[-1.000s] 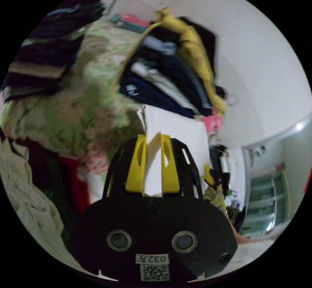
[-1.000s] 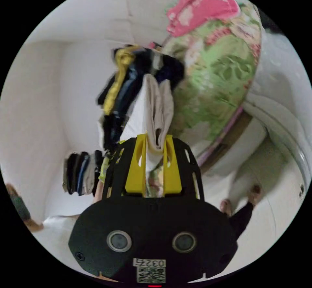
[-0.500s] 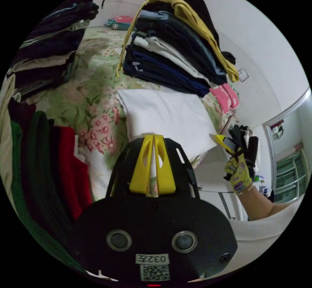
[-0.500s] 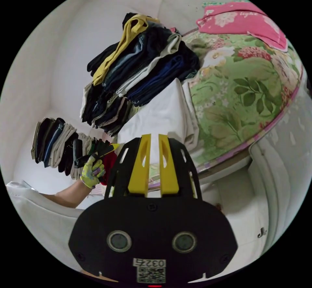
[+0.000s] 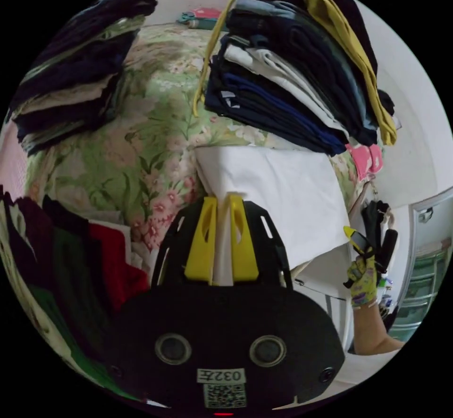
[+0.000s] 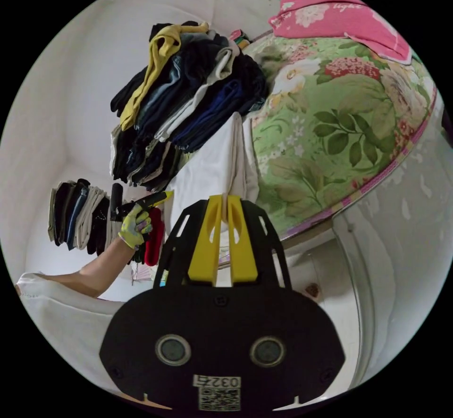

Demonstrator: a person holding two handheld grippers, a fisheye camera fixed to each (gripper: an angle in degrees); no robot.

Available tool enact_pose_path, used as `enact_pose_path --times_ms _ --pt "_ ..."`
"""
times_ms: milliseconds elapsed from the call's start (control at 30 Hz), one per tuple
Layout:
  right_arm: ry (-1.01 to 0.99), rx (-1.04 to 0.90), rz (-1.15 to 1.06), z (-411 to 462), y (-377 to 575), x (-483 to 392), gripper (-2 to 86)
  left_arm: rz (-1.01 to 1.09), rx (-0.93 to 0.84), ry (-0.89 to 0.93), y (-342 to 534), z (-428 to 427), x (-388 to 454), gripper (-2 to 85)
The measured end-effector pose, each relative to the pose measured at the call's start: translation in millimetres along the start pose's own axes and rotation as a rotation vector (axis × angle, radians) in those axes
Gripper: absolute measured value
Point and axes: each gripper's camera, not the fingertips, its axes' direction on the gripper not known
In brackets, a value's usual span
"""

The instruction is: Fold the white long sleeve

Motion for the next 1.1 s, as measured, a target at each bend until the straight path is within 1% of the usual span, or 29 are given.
enact_pose_path --times_ms 67,167,233,300,333,400,433,467,500,533,567,600,667,700,767,800,833,867,900,967,1000,1067,1100 --pt "0.004 0.010 -0.014 -1.8 3.9 -17.1 -0.3 0.060 0.021 -0.068 -11.7 -5.9 15.1 4.0" --pt "0.072 -0.030 0.006 10.7 6.5 -27.8 -0.1 0.052 0.033 -0.100 -21.2 -3.3 16.1 4.3" --pt "0.051 -0.046 0.038 18.2 3.7 -28.6 0.7 0.059 -0.014 -0.088 -29.1 10.4 9.3 4.1" --pt "0.029 -0.054 0.062 18.4 -1.4 -37.5 2.0 0.029 0.003 -0.065 -34.1 1.8 3.5 3.4" --pt "0.062 -0.024 0.060 11.8 -2.1 -52.5 3.1 0.025 0.029 -0.078 -34.1 -10.3 5.9 1.8" --pt "0.128 0.043 0.009 -2.0 0.1 -86.5 3.4 0.059 0.122 -0.155 -22.7 -36.7 20.3 0.1" --pt "0.156 0.068 -0.053 -7.2 1.7 -113.4 3.1 0.095 0.175 -0.193 -9.5 -52.1 33.3 -0.5" --pt "0.185 0.086 -0.134 -7.8 4.5 -143.6 2.3 0.139 0.198 -0.182 6.3 -62.4 46.1 -0.7" --pt "0.200 0.089 -0.178 -5.9 6.2 -159.2 1.7 0.171 0.201 -0.160 14.9 -65.9 52.5 -0.7" --pt "0.226 0.079 -0.265 2.3 9.6 -189.6 0.7 0.253 0.181 -0.100 32.8 -68.7 64.9 -0.8" --pt "0.223 0.050 -0.348 14.6 12.7 -218.3 -0.2 0.335 0.131 -0.051 51.3 -66.8 75.5 -0.8" --pt "0.210 0.032 -0.389 21.3 14.3 -231.8 -0.4 0.370 0.100 -0.036 61.0 -64.5 79.5 -0.9" --pt "0.153 -0.089 -0.547 59.8 22.6 -288.3 -0.8 0.443 -0.065 -0.026 98.7 -47.2 83.1 -0.9" --pt "0.145 -0.129 -0.582 71.9 25.8 -302.5 -0.9 0.443 -0.115 -0.027 107.6 -41.4 80.1 -0.9" --pt "0.113 -0.296 -0.726 123.3 47.0 -359.8 -1.0 0.390 -0.306 -0.002 141.9 -22.3 56.0 -0.9" --pt "0.099 -0.344 -0.762 136.7 54.2 -374.6 -1.0 0.369 -0.353 0.011 149.4 -18.7 48.3 -0.9" --pt "0.070 -0.449 -0.828 163.8 70.5 -404.3 -1.0 0.307 -0.429 0.017 164.1 -15.2 29.9 -0.9" --pt "0.053 -0.543 -0.889 189.3 89.8 -434.4 -1.0 0.237 -0.468 0.021 177.1 -18.2 10.3 -0.9" --pt "0.046 -0.583 -0.920 201.0 100.4 -449.4 -1.0 0.202 -0.476 0.034 182.8 -21.8 0.4 -0.9" --pt "-0.005 -0.731 -1.022 242.6 143.9 -507.6 -1.0 0.056 -0.446 0.097 202.7 -44.7 -39.1 -0.9" --pt "-0.019 -0.769 -1.043 252.5 154.9 -522.3 -1.0 0.021 -0.434 0.110 207.6 -50.8 -48.8 -0.9" --pt "-0.061 -0.900 -1.101 289.7 197.3 -581.7 -1.0 -0.098 -0.403 0.149 230.9 -70.5 -86.3 -0.9" --pt "-0.070 -0.929 -1.111 297.9 206.9 -596.2 -1.0 -0.123 -0.394 0.150 238.3 -74.7 -95.4 -0.9"
